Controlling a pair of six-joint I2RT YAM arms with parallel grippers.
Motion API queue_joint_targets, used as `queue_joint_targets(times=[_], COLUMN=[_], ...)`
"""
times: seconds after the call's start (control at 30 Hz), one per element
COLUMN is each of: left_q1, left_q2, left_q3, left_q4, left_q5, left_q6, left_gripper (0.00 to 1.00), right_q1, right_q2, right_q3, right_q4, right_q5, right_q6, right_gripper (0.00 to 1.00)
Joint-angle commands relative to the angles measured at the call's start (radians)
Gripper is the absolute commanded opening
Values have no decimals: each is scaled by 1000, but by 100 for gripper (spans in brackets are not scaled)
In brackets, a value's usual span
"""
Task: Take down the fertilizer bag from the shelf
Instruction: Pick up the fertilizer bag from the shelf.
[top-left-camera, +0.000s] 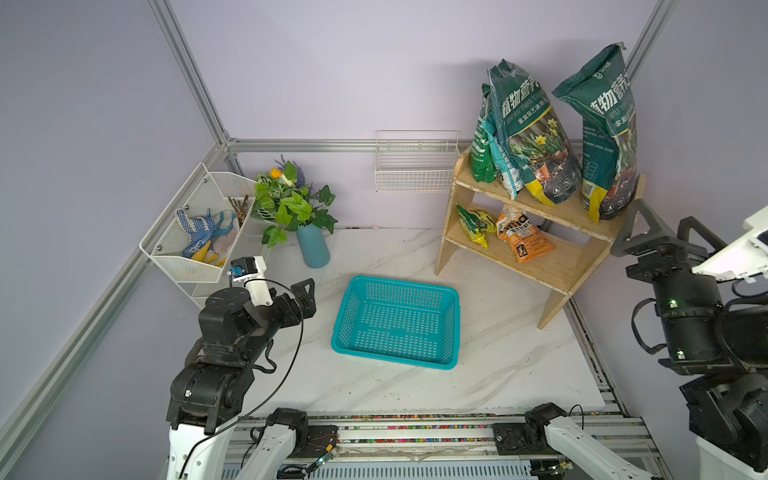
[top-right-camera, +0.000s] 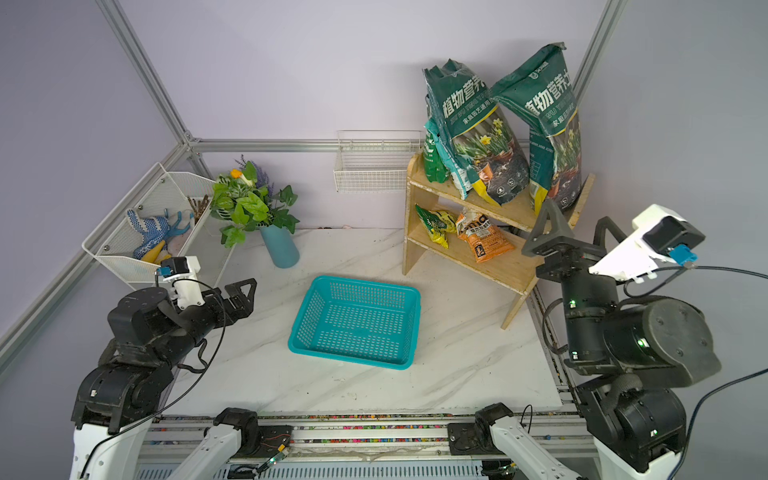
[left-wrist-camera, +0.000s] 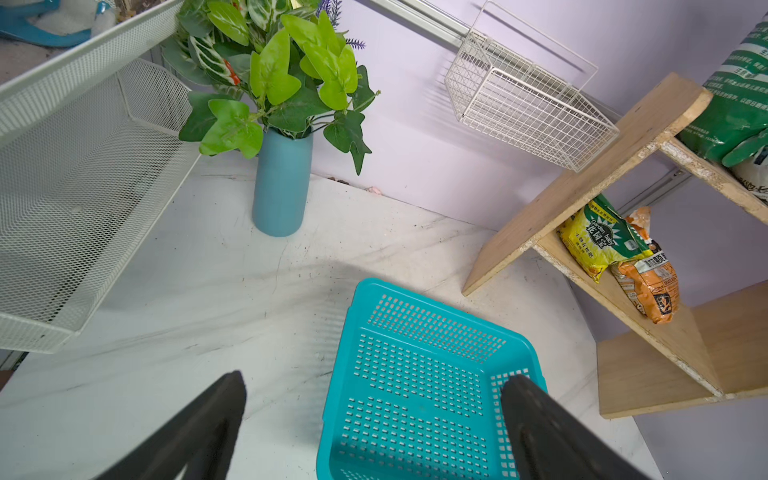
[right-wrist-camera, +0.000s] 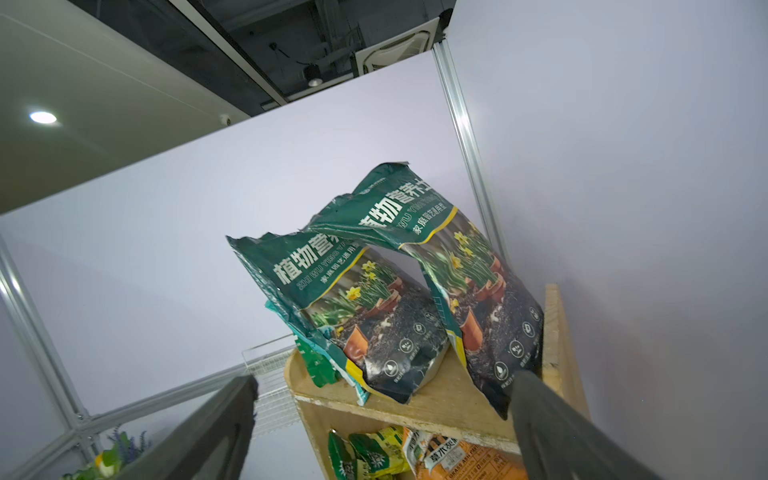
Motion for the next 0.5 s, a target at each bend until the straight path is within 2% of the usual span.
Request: queue_joint_targets(times=[0.0,0.13,0.3,0.47], left_q1=[8,33,44,60], left_q2=[14,41,14,-43], left_q3=[-104,-121,-146,-185], left_q4=[-41,-44,-35,-24], left_q5=[-10,63,84,84], left_q6=[41,38,32,28], left_gripper=[100,100,100,100], right_q1=[4,4,-5,-44], right_q2=[197,343,445,525], right_q3=[164,296,368,432], right_q4=[-106,-137,-133,-122], right_q5=[137,215,288,306], right_q6=[-135,-171,-229,-254], right_gripper=[100,100,100,100])
